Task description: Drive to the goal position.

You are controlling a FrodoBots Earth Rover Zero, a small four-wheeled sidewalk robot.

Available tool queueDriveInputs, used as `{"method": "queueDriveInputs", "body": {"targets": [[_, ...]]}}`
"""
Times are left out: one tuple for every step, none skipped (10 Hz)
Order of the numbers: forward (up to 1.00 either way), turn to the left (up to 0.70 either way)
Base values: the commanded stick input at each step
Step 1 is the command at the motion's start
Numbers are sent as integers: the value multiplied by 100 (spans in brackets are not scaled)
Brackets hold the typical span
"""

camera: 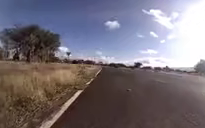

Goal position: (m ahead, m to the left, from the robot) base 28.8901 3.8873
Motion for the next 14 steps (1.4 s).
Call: {"method": "queueDriveInputs", "body": {"targets": [[45, 0], [45, 0], [45, -27], [45, -27], [45, -27], [45, -27], [45, -11], [45, -4], [45, 0], [45, 0], [45, 0], [45, 0], [45, 0], [45, 0]]}}
